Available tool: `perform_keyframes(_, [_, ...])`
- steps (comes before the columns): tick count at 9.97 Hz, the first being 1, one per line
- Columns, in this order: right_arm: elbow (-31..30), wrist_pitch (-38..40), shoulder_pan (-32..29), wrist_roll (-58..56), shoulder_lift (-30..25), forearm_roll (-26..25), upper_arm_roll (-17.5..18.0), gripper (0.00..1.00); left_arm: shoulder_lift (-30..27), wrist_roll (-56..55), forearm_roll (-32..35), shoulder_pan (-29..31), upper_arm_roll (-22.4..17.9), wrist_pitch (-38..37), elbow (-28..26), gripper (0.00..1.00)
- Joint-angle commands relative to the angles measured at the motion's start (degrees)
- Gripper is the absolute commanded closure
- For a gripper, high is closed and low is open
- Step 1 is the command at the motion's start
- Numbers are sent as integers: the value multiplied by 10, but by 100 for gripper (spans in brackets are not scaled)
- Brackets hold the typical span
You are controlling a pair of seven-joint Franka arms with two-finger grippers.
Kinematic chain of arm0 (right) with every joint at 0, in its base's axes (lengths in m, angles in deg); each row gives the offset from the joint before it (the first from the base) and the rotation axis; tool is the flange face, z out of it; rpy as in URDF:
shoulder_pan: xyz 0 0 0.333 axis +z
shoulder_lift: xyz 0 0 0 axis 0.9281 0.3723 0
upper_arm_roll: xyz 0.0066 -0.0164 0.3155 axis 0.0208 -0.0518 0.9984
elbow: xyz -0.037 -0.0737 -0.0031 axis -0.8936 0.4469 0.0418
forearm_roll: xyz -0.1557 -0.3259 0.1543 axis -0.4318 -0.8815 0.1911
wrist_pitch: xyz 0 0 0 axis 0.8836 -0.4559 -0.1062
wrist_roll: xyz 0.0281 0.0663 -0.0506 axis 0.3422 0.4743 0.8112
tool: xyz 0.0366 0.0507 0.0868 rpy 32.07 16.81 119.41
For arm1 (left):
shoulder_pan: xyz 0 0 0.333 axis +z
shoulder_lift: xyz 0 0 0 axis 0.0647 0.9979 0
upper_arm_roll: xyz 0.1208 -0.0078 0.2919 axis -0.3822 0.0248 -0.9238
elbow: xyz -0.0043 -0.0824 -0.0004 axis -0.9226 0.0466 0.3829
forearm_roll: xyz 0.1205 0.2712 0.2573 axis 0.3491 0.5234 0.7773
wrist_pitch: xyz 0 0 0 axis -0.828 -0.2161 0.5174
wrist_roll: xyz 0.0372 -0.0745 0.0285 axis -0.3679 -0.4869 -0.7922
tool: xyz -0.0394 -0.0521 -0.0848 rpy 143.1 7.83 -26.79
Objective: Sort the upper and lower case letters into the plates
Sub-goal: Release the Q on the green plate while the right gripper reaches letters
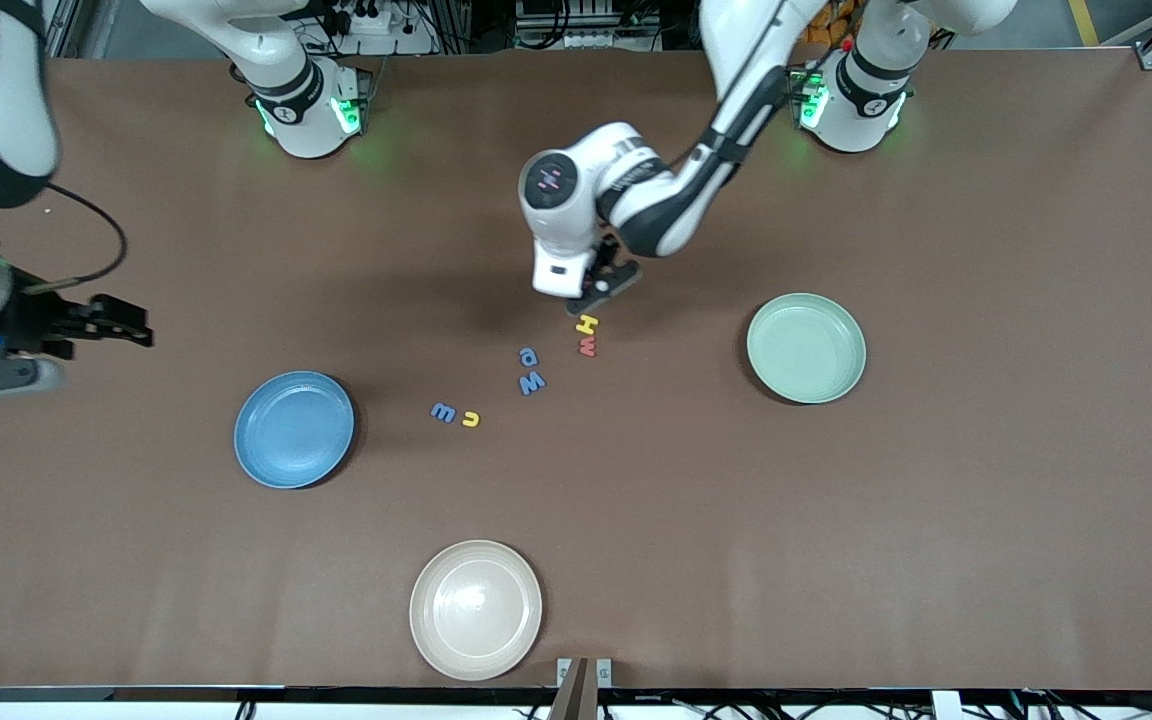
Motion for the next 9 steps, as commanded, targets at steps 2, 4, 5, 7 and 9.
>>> perform_keyframes(2, [2, -73, 99, 5, 63, 6, -1, 0, -102, 190, 18, 119, 5, 4, -132, 62])
perform_keyframes(4, [4, -113, 170, 12, 103, 10, -1, 0, -111, 296, 62, 192, 6, 27, -185, 60])
perform_keyframes(5, [6, -135, 202, 55, 126, 11, 0, 0, -128, 311, 99, 229, 7, 55, -225, 60])
perform_keyframes(7, [14, -177, 282, 193, 176, 10, 0, 0, -152, 391, 112, 279, 7, 95, -275, 60])
perform_keyframes(9, [20, -209, 349, 359, 210, 10, -1, 0, -152, 389, 104, 281, 17, 95, -270, 0])
